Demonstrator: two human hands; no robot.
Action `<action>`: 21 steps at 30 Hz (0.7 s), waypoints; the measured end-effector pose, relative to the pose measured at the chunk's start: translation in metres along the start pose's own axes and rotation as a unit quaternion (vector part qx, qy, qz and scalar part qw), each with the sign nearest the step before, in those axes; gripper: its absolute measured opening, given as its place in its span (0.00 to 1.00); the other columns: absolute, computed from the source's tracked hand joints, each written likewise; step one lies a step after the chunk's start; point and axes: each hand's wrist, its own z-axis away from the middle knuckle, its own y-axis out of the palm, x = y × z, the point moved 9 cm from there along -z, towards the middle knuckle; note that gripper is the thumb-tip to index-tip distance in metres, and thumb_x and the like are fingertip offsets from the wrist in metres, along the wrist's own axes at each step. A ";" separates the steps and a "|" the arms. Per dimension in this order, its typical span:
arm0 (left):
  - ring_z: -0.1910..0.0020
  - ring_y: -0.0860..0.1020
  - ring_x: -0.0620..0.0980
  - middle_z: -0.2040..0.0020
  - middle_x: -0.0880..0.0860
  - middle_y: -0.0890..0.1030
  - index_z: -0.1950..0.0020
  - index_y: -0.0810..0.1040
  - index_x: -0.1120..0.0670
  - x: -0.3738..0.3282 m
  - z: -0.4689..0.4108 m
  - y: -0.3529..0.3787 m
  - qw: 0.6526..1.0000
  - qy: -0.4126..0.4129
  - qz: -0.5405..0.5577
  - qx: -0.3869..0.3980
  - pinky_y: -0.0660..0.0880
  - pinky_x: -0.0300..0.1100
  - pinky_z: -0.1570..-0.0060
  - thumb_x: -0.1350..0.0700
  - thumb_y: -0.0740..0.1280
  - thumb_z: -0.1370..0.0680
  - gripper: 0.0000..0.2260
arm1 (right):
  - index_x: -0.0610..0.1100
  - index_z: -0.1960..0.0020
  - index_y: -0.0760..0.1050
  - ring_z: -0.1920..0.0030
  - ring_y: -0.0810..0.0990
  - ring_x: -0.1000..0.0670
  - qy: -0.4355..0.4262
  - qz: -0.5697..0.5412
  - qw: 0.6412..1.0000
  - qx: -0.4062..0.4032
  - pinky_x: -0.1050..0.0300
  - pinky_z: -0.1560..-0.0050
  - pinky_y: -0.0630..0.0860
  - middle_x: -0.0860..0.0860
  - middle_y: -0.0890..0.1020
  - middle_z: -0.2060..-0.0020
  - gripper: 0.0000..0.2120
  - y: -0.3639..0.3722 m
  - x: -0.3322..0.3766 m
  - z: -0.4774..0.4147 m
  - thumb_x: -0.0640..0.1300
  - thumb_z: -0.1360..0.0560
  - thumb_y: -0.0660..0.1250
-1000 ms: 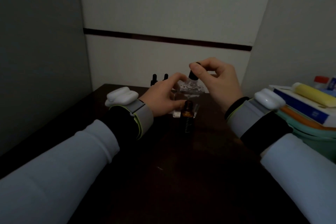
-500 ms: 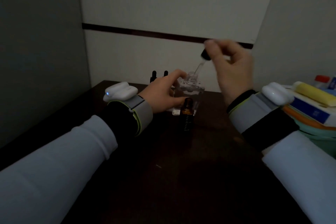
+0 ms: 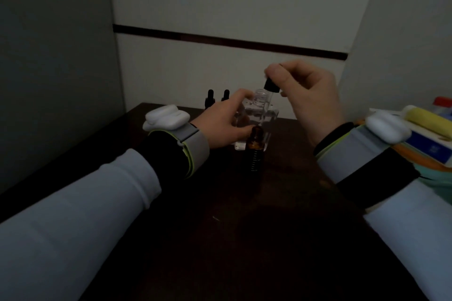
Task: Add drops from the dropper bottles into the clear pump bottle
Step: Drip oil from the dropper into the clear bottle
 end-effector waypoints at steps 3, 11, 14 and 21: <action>0.52 0.80 0.50 0.46 0.55 0.78 0.30 0.61 0.49 -0.001 0.001 0.000 1.000 0.004 0.014 -0.001 0.77 0.52 0.47 0.53 0.68 0.24 0.26 | 0.41 0.58 0.78 0.65 0.77 0.61 -0.001 0.024 1.000 0.019 0.69 0.61 0.71 0.51 0.80 0.66 0.05 0.006 -0.003 0.004 0.42 0.26 0.69; 0.54 0.79 0.48 0.49 0.53 0.78 0.30 0.61 0.49 -0.004 0.002 -0.002 1.000 0.013 0.010 -0.008 0.78 0.48 0.49 0.53 0.68 0.25 0.26 | 0.45 0.61 0.78 0.64 0.78 0.60 0.003 0.029 0.999 0.031 0.67 0.59 0.73 0.50 0.80 0.66 0.05 0.008 -0.008 0.006 0.43 0.26 0.70; 0.53 0.79 0.48 0.49 0.53 0.78 0.30 0.61 0.49 -0.004 0.002 -0.002 1.000 0.015 0.008 -0.009 0.77 0.47 0.48 0.53 0.69 0.25 0.27 | 0.45 0.61 0.78 0.64 0.78 0.60 0.006 0.045 0.998 0.037 0.68 0.60 0.72 0.51 0.80 0.66 0.05 0.009 -0.011 0.006 0.43 0.26 0.70; 0.53 0.80 0.52 0.49 0.55 0.78 0.29 0.61 0.48 -0.004 0.002 -0.002 1.000 0.013 0.004 -0.009 0.78 0.51 0.49 0.53 0.68 0.25 0.27 | 0.44 0.60 0.79 0.62 0.78 0.58 0.007 0.043 0.998 0.040 0.66 0.58 0.73 0.51 0.80 0.65 0.05 0.009 -0.013 0.005 0.44 0.26 0.70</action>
